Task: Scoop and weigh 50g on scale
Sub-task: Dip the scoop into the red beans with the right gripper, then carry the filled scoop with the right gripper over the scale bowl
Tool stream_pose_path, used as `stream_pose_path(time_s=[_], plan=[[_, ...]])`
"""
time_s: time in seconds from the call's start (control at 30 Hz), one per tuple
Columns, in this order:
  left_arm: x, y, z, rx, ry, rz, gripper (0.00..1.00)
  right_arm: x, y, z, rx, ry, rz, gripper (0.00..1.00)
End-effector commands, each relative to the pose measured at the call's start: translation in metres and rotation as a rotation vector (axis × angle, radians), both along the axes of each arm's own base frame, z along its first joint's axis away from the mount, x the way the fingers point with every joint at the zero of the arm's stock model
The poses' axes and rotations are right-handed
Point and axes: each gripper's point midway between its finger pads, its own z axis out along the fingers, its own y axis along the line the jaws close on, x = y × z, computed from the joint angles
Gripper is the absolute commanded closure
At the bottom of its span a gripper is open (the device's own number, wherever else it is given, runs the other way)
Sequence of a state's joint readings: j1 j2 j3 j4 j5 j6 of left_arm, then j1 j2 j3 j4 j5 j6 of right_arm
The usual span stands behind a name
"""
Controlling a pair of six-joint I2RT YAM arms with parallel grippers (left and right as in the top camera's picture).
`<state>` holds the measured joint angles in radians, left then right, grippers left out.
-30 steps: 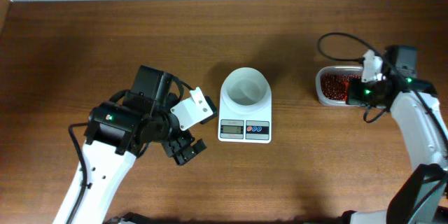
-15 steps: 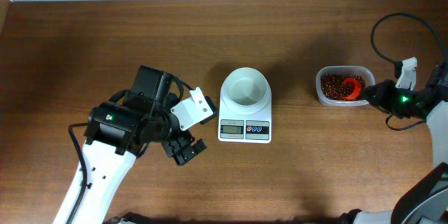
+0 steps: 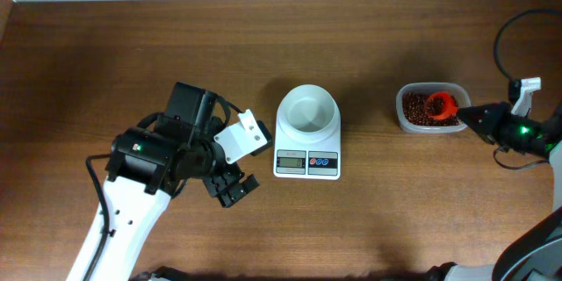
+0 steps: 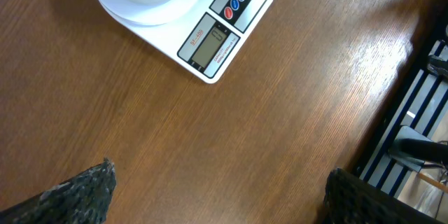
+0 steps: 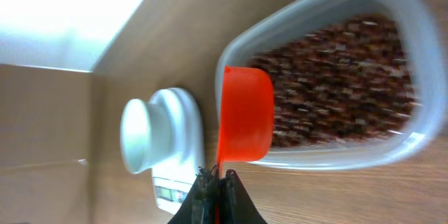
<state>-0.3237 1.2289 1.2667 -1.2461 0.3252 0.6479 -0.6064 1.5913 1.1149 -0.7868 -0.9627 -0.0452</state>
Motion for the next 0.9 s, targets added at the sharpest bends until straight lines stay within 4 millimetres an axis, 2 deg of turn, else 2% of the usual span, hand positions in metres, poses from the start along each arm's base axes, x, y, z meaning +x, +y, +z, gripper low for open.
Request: stream_pose_path(time_s=[0.0,0.13,0.37,0.57,0.63,0.77,0.87], plan=[[0.000,0.002,-0.003,0.007,0.003,-0.008,0.01,0.004,0.017,0.030,0.164,-0.111,0.060,0.96],[0.000,0.002,-0.003,0.007,0.003,-0.008,0.01,0.004,0.030,0.043,0.235,-0.151,0.102,0.96],[0.000,0.002,-0.003,0.007,0.003,-0.008,0.01,0.004,0.103,0.043,0.266,-0.106,0.296,0.96],[0.000,0.002,-0.003,0.007,0.003,-0.008,0.01,0.000,0.151,0.043,0.266,-0.088,0.426,0.96],[0.000,0.002,-0.003,0.007,0.003,-0.008,0.01,0.004,0.160,0.035,0.235,-0.036,0.415,0.96],[0.000,0.002,-0.003,0.007,0.003,-0.008,0.01,0.009,0.181,0.035,0.212,-0.050,0.455,0.96],[0.000,0.002,-0.003,0.007,0.003,-0.008,0.01,0.015,0.193,0.028,0.147,-0.048,0.459,0.96]])
